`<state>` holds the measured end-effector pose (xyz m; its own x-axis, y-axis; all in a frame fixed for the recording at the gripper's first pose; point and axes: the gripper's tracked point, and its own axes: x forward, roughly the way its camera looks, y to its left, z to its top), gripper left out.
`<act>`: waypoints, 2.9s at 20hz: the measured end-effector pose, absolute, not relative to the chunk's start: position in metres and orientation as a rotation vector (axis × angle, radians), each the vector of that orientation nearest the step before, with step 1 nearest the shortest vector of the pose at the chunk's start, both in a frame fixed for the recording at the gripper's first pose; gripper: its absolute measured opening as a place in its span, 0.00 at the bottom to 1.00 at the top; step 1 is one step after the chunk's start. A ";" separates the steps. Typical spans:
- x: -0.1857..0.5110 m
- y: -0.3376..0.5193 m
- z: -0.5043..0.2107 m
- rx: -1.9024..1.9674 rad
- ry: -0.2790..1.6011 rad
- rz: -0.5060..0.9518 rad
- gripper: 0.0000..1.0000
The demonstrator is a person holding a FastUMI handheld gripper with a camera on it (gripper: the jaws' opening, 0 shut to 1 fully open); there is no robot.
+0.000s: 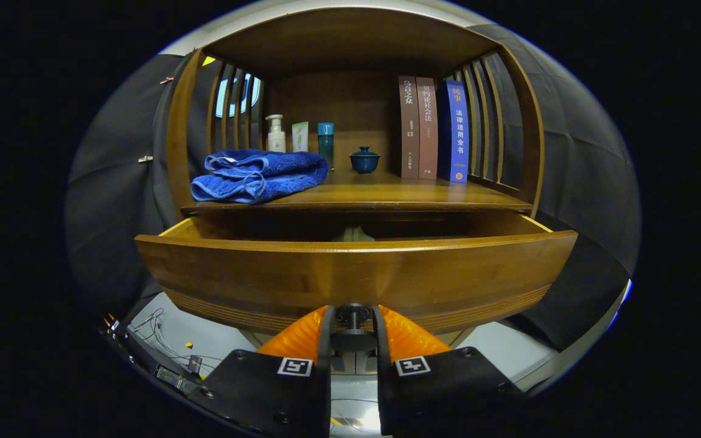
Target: Pull open the drawer, take out the items inside it, and place them on the countertop above the cabinet.
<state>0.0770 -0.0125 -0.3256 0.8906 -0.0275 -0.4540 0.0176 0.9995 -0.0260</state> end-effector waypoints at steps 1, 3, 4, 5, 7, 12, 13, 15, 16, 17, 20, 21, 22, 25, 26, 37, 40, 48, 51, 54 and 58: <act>0.068 -0.012 -0.322 -0.021 0.468 -0.020 0.35; 0.053 -0.014 -0.296 -0.022 0.413 -0.035 0.34; 0.046 -0.017 -0.278 -0.048 0.364 -0.040 0.20; 0.038 -0.013 -0.270 -0.066 0.336 -0.042 0.05; 0.025 -0.011 -0.287 -0.058 0.386 -0.033 0.05; 0.001 -0.014 -0.293 -0.038 0.404 -0.037 0.06; 0.000 -0.014 -0.292 -0.038 0.399 -0.036 0.05; 0.002 -0.012 -0.293 -0.022 0.396 -0.035 0.06; 0.004 -0.013 -0.293 -0.016 0.396 -0.035 0.06; 0.006 -0.012 -0.296 -0.011 0.400 -0.032 0.21; 0.019 -0.009 -0.309 -0.024 0.428 -0.021 0.68; 0.023 -0.008 -0.313 -0.027 0.439 -0.017 0.83; 0.029 -0.008 -0.320 -0.025 0.452 -0.016 0.83; 0.044 -0.010 -0.332 -0.014 0.479 -0.017 0.82; 0.048 -0.011 -0.335 -0.011 0.485 -0.018 0.82; 0.050 -0.013 -0.348 -0.017 0.547 -0.011 0.39; 0.032 -0.015 -0.347 -0.004 0.564 -0.016 0.39; -0.002 -0.015 -0.346 0.025 0.602 -0.024 0.39; -0.011 -0.015 -0.303 0.078 0.527 -0.035 0.67; -0.002 -0.018 -0.247 0.060 0.463 -0.036 0.97; 0.047 -0.009 -0.205 0.066 0.483 0.000 1.00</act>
<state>0.0470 -0.0086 -0.2051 0.8855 0.0158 -0.4644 0.0154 0.9979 0.0634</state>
